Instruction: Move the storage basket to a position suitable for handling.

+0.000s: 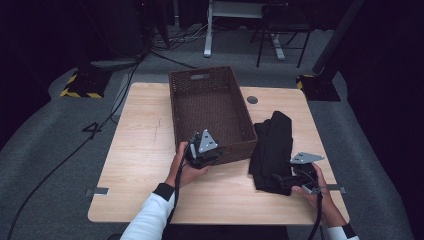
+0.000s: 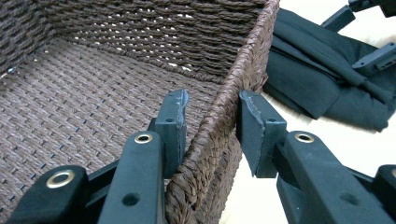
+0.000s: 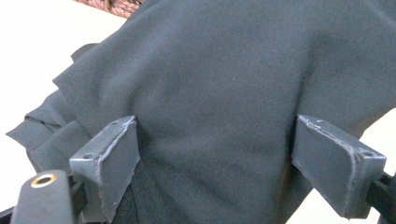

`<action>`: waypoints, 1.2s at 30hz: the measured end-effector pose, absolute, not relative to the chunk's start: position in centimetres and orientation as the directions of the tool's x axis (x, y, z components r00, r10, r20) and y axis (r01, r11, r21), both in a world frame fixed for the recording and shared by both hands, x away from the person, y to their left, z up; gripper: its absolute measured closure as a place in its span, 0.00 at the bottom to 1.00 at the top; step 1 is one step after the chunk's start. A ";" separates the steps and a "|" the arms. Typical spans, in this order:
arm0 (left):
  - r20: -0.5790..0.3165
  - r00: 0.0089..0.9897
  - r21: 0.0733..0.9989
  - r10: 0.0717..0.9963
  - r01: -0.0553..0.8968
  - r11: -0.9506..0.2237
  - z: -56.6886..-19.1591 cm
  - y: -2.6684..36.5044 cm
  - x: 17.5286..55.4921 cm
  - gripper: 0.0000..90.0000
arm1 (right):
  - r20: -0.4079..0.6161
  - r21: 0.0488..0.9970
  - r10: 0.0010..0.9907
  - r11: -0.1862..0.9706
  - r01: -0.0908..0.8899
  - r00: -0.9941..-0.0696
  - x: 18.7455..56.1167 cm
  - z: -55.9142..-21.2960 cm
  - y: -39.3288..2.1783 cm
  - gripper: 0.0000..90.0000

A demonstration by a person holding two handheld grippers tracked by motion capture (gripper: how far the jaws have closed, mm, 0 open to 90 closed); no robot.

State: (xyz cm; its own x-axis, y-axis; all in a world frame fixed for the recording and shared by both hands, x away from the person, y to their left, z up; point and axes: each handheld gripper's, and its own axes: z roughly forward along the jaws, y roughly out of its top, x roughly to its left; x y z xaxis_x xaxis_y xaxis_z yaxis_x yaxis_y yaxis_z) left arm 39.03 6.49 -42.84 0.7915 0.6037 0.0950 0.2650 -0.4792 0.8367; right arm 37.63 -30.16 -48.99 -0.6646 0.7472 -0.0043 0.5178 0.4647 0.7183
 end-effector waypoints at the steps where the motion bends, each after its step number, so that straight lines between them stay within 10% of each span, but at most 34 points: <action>1: 0.095 0.800 0.835 0.593 0.260 -0.485 -42.8 6.9 39.0 0.71 | -0.004 0.718 0.748 0.464 0.519 -0.663 37.6 -49.0 -30.2 0.18; 21: 0.091 0.839 0.802 0.536 0.258 -0.539 -42.1 12.1 37.8 0.61 | -0.034 0.700 0.759 0.483 0.527 -0.650 36.2 -49.3 -29.3 0.21; 36: 0.109 0.820 0.836 0.562 0.231 -0.498 -39.6 12.9 34.8 0.26 | -0.020 0.690 0.738 0.499 0.525 -0.675 34.0 -49.0 -26.5 0.18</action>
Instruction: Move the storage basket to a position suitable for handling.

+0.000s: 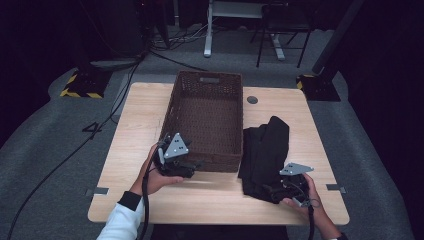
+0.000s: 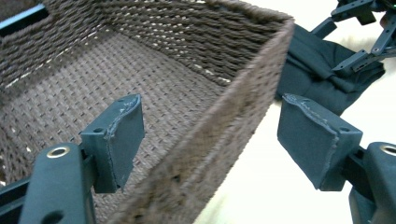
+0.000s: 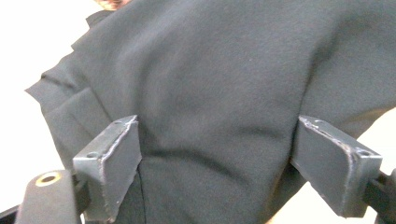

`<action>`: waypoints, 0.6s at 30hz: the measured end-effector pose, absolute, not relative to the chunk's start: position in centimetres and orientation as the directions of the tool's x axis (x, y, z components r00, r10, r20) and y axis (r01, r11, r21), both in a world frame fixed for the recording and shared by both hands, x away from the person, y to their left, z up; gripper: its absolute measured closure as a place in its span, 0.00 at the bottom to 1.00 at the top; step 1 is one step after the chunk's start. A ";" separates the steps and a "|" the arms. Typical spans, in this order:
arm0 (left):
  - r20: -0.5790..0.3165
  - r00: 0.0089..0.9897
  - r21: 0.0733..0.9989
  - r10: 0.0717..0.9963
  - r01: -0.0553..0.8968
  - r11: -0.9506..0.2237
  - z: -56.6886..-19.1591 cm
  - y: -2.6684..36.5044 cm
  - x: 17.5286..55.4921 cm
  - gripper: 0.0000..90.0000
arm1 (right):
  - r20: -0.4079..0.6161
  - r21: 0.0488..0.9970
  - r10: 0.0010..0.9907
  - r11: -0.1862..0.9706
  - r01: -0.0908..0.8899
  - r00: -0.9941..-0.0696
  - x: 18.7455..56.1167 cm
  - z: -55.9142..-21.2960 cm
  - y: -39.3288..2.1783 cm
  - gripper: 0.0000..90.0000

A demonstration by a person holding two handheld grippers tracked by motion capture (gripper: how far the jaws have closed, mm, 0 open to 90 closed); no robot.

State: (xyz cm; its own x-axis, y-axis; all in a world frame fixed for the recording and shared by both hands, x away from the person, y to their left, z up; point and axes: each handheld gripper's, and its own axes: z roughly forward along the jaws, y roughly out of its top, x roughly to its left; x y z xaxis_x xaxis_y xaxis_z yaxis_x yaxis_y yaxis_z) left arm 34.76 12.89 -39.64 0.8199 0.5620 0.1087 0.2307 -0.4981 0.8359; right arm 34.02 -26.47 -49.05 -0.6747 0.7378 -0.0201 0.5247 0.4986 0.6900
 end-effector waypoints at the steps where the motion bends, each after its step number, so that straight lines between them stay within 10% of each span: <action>1: 0.114 0.825 0.838 0.554 0.220 -0.500 -39.5 12.6 34.4 0.26 | -0.020 0.689 0.733 0.502 0.522 -0.680 33.9 -48.9 -26.4 0.18; 18: 0.095 0.931 0.848 0.352 0.110 -0.518 -39.9 3.1 30.9 0.29 | -0.040 0.790 0.794 0.397 0.468 -0.606 33.6 -45.3 -31.3 0.28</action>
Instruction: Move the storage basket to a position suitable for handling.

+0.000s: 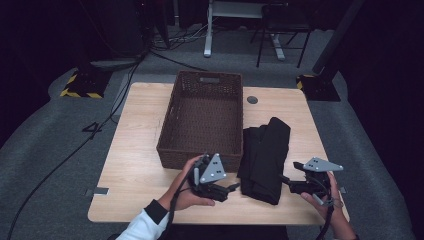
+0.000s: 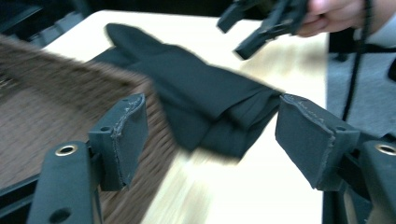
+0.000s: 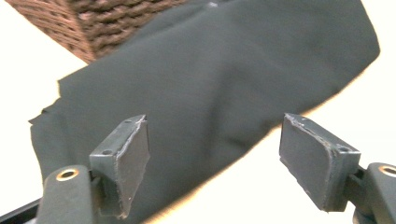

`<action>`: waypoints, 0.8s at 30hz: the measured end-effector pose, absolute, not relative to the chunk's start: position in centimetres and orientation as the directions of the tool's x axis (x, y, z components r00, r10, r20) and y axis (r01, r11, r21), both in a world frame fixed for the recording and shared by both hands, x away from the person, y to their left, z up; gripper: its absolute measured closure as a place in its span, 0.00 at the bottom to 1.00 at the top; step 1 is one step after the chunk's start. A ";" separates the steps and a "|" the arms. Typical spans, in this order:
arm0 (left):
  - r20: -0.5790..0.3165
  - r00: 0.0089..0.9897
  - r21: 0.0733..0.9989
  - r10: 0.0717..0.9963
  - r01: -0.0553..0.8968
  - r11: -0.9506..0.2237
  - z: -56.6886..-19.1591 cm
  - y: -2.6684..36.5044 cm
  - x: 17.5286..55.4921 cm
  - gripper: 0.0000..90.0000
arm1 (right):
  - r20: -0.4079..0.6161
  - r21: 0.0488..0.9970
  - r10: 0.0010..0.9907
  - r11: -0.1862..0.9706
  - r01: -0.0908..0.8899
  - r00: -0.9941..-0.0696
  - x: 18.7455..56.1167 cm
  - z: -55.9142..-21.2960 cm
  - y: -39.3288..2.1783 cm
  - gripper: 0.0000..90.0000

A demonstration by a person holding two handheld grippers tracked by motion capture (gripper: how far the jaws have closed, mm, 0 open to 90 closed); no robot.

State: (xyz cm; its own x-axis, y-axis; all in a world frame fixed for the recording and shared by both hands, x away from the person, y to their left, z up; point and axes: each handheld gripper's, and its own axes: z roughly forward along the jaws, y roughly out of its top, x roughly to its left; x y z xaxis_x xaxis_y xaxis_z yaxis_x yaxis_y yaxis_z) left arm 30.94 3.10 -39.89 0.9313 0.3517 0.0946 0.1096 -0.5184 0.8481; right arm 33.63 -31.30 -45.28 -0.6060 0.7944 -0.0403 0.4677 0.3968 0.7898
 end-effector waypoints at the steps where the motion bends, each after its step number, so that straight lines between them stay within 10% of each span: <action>1: 0.086 0.935 0.845 0.344 0.114 -0.522 -40.2 2.5 31.0 0.29 | -0.062 0.787 0.809 0.400 0.470 -0.585 33.8 -45.3 -31.8 0.29; 16: 0.039 0.956 0.750 0.292 0.165 -0.640 -48.0 -8.7 33.2 0.56 | -0.008 0.758 0.868 0.329 0.563 -0.497 36.1 -47.9 -35.0 0.30; 24: 0.068 0.957 0.710 0.283 0.153 -0.688 -49.4 -8.2 34.1 0.96 | -0.005 0.754 0.865 0.333 0.566 -0.502 36.2 -48.0 -34.9 0.29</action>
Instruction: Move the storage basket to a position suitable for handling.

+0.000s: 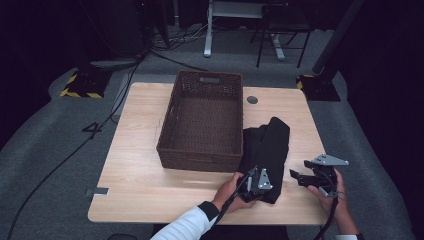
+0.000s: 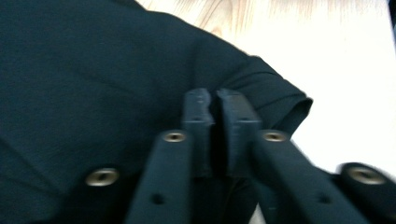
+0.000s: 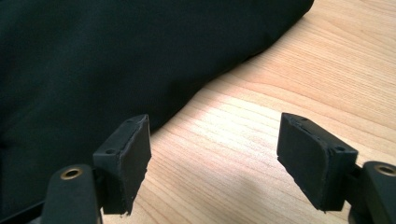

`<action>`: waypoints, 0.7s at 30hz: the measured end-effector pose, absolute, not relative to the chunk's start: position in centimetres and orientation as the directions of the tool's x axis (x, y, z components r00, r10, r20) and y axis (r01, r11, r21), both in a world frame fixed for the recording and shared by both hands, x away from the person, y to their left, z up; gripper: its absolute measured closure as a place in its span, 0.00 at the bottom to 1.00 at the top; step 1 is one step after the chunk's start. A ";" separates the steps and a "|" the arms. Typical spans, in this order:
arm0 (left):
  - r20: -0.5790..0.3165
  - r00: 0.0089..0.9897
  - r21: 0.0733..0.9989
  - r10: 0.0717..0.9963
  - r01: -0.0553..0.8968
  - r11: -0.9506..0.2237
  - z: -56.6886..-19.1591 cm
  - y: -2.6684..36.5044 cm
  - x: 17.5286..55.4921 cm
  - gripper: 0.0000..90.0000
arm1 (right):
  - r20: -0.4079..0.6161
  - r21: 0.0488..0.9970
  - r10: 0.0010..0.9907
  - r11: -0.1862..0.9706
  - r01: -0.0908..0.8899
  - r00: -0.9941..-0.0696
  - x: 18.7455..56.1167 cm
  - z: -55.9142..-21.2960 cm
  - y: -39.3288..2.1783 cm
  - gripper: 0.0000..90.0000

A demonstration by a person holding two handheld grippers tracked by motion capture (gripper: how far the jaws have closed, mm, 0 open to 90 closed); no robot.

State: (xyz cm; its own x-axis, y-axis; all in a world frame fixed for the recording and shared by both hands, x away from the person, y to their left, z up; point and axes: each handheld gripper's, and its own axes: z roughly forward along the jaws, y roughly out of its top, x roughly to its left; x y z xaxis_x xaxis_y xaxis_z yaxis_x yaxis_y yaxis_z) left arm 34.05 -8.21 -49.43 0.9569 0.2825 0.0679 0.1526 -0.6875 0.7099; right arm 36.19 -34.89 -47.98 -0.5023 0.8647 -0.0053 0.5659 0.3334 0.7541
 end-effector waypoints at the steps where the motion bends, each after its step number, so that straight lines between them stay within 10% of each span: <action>1: 0.068 0.959 0.704 0.275 0.149 -0.694 -49.4 -7.9 34.1 0.96 | -0.006 0.754 0.865 0.334 0.566 -0.502 36.2 -48.0 -34.9 0.29; 21: -0.008 0.972 0.642 0.235 0.185 -0.744 -48.7 2.5 31.7 0.97 | 0.008 0.780 0.847 0.327 0.533 -0.532 36.1 -47.7 -34.5 0.17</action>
